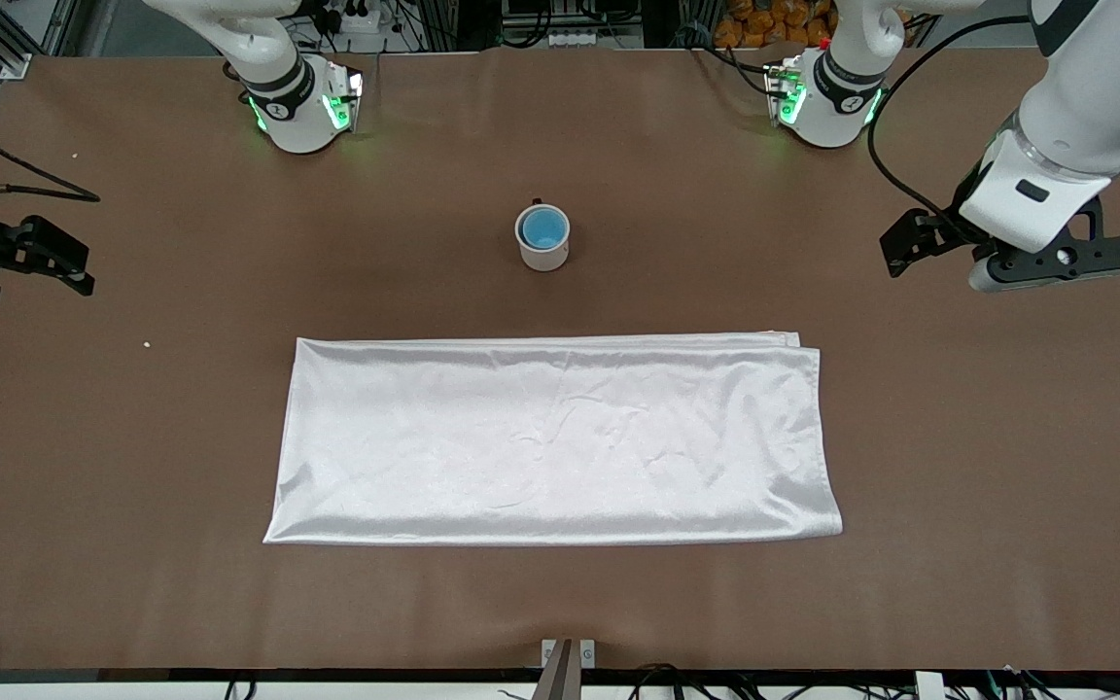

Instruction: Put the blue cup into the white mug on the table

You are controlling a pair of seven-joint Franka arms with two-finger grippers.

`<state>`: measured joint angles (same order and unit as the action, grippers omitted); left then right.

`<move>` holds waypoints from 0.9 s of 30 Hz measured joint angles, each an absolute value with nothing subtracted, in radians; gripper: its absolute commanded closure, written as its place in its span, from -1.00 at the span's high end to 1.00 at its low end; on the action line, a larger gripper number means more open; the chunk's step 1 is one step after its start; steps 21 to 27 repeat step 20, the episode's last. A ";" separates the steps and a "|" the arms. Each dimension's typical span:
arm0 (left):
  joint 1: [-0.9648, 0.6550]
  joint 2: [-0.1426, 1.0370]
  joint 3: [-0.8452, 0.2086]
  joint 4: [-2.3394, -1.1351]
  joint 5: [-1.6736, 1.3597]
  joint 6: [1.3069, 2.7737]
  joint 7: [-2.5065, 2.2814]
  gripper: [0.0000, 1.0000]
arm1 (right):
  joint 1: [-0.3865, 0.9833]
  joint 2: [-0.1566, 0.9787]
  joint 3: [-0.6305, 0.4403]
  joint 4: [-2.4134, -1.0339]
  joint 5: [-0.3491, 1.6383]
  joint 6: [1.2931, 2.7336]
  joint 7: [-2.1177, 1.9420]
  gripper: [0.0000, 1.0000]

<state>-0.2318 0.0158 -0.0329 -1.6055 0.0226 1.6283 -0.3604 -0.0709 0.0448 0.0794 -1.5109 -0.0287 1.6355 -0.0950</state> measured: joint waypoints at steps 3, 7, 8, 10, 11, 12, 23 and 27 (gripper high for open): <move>-0.232 0.016 -0.036 -1.605 0.006 1.628 -0.360 1.00 | -0.071 0.045 0.079 -1.511 -0.029 1.636 -0.094 1.00; -0.232 0.016 -0.040 -1.605 0.001 1.622 -0.360 1.00 | -0.071 0.045 0.079 -1.511 -0.030 1.635 -0.093 1.00; -0.232 0.016 -0.043 -1.605 0.001 1.619 -0.360 1.00 | -0.071 0.045 0.079 -1.511 -0.031 1.635 -0.092 1.00; -0.232 0.016 -0.049 -1.605 0.000 1.614 -0.360 1.00 | -0.071 0.045 0.079 -1.511 -0.031 1.635 -0.092 1.00; -0.232 0.016 -0.053 -1.605 0.000 1.612 -0.360 1.00 | -0.071 0.045 0.079 -1.511 -0.031 1.635 -0.092 1.00; -0.232 0.016 -0.055 -1.605 0.000 1.610 -0.360 1.00 | -0.071 0.045 0.079 -1.511 -0.031 1.635 -0.092 1.00; -0.231 0.016 -0.060 -1.605 0.000 1.608 -0.360 1.00 | -0.071 0.045 0.079 -1.511 -0.032 1.635 -0.091 1.00; -0.231 0.016 -0.060 -1.605 0.000 1.608 -0.360 1.00 | -0.071 0.045 0.079 -1.511 -0.032 1.635 -0.091 1.00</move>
